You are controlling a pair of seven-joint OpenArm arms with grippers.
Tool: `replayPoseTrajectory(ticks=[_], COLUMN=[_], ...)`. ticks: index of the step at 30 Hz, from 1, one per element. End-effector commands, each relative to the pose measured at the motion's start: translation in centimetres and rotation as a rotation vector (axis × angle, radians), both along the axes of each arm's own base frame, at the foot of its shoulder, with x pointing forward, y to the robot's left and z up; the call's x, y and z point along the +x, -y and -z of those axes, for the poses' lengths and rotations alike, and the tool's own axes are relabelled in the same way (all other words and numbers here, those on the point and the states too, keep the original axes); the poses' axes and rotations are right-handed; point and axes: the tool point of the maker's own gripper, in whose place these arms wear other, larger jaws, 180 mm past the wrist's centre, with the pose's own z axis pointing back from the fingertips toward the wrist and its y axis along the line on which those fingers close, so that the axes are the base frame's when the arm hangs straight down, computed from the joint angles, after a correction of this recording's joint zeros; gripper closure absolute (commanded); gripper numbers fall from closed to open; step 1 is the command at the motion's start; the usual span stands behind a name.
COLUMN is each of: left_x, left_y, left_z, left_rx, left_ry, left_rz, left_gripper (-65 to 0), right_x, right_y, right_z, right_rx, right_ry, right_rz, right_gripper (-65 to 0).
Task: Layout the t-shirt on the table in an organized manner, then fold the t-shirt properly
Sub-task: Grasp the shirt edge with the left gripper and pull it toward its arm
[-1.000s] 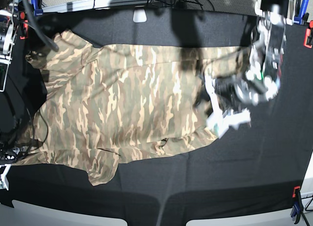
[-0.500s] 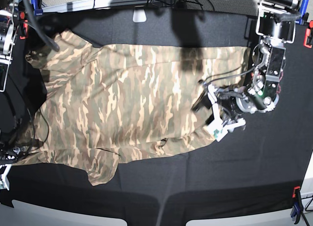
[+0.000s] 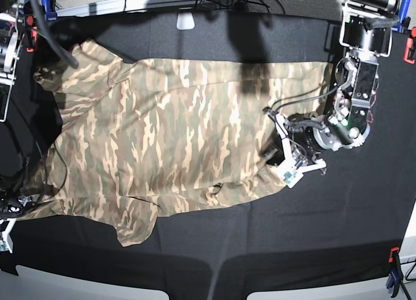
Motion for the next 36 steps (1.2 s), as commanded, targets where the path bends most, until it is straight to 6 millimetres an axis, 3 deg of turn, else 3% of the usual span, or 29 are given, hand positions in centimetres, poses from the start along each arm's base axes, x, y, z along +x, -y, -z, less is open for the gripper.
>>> replayPoseTrajectory(ticks=[1,9,15,23,28,32,33,36], left_x=[0.8,-4.7,-11.1,-18.3,-20.1,-19.8,-19.8,-19.8], left_y=[0.2,2.4,4.1,6.2,6.8,6.9,6.9,6.9], left_z=[-1.5,0.5,0.9,-2.2,-3.5,-3.8,-3.9,-3.8], left_rx=[-0.034,-0.186,-0.234,-0.257,-0.273,-0.277,-0.279,-0.278], left_ry=[0.016,-0.309,-0.406,-0.371,-0.353,-0.339,-0.338,-0.339], left_rz=[-0.001,0.056,0.151,0.24,0.26,0.26,0.26,0.26], left_gripper=[0.0,0.0,0.0,0.0,0.0,0.0,-3.4,-26.6], right_x=[0.6,-0.5,-1.6,-5.2,-8.1,-8.3,-8.3,-8.3], right_y=[0.8,1.3,2.1,5.2,7.5,7.5,7.5,7.5], right_z=[-2.5,-1.8,-1.5,-0.8,0.2,0.5,0.5,0.5], right_rx=[-0.022,-0.036,-0.049,-0.079,-0.134,-0.136,-0.135,-0.136], right_ry=[0.052,-0.022,-0.076,-0.19,-0.269,-0.277,-0.275,-0.277], right_rz=[0.006,0.025,0.063,0.136,0.169,0.168,0.167,0.167], right_gripper=[0.0,0.0,0.0,0.0,0.0,0.0,0.0,0.0])
